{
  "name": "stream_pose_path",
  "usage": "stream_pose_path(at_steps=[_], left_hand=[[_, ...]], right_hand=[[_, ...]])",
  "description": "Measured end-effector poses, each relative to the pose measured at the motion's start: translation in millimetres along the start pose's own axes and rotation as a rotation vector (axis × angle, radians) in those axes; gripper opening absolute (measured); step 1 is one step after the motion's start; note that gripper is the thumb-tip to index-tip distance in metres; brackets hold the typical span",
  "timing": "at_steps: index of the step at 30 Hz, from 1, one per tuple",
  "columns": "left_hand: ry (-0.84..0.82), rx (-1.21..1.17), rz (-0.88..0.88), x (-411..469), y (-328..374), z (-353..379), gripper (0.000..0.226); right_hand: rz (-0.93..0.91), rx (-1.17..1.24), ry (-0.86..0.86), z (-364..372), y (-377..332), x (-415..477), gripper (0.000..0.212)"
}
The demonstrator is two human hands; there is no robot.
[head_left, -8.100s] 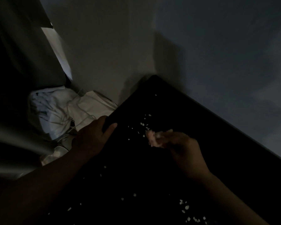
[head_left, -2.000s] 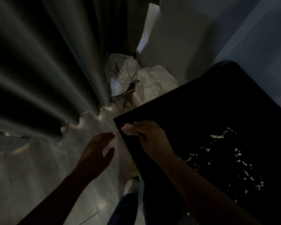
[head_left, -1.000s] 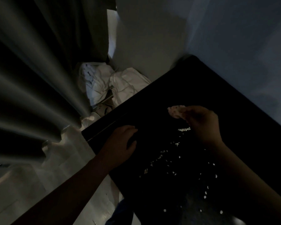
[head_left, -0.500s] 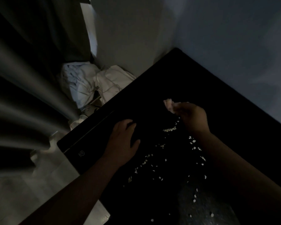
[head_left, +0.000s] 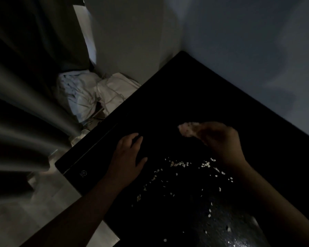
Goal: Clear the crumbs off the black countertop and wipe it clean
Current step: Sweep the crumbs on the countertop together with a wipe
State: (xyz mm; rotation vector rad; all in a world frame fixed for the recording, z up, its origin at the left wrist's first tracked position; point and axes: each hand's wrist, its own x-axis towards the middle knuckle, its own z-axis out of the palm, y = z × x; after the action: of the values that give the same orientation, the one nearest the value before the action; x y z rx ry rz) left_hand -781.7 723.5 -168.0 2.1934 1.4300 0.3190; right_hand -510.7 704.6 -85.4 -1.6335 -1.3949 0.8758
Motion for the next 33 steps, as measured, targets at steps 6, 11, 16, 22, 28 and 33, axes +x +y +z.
stream_pose_path(at_steps=[6, 11, 16, 22, 28, 33], left_hand=[[-0.007, 0.018, -0.01, -1, -2, 1, 0.064], [-0.019, 0.002, 0.001, 1, -7, 2, 0.064], [-0.032, -0.038, 0.005, -1, 1, -2, 0.065], [-0.086, -0.031, 0.002, 1, 11, -10, 0.063], [-0.079, -0.084, 0.12, -3, 27, -8, 0.048], [-0.12, -0.105, 0.102, -12, 30, -6, 0.049]], right_hand=[[0.059, -0.101, -0.019, -2, 31, 34, 0.014], [0.003, -0.18, 0.011, 8, 45, -13, 0.038], [0.05, -0.169, -0.135, 13, 45, -75, 0.034], [-0.029, -0.031, 0.113, -25, 18, -71, 0.025], [0.176, -0.033, 0.263, -64, 55, -50, 0.014], [0.18, -0.068, 0.252, -43, 73, -70, 0.022]])
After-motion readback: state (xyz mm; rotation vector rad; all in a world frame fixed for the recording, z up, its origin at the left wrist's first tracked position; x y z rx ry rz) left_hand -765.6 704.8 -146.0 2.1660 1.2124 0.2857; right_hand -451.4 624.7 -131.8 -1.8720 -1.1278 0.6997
